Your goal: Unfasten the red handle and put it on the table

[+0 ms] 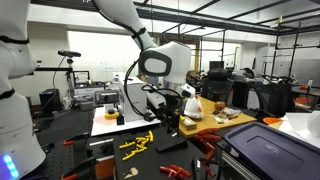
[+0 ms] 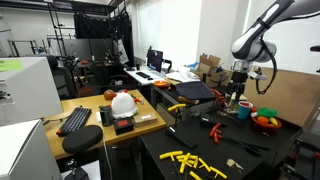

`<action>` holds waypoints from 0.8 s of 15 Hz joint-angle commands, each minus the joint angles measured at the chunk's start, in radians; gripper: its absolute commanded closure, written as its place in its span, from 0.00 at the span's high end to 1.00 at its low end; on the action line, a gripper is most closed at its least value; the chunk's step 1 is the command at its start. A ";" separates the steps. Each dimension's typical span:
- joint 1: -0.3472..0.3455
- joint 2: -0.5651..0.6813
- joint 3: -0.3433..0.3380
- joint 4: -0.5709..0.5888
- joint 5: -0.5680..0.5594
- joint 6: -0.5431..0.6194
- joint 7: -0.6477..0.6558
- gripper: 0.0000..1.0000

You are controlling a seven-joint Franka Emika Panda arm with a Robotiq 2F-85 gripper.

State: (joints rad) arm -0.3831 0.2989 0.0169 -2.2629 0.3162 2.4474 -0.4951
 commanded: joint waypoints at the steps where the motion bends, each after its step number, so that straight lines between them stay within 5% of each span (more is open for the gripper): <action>1: 0.018 -0.209 -0.026 -0.251 0.059 0.036 -0.100 1.00; 8: 0.133 -0.557 -0.127 -0.651 -0.087 0.176 -0.165 1.00; 9: 0.150 -0.482 -0.143 -0.511 -0.120 0.141 -0.156 1.00; 12: 0.205 -0.604 -0.161 -0.535 -0.194 0.121 -0.133 1.00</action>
State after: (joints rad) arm -0.2310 -0.2042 -0.1150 -2.7967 0.1761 2.5891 -0.6432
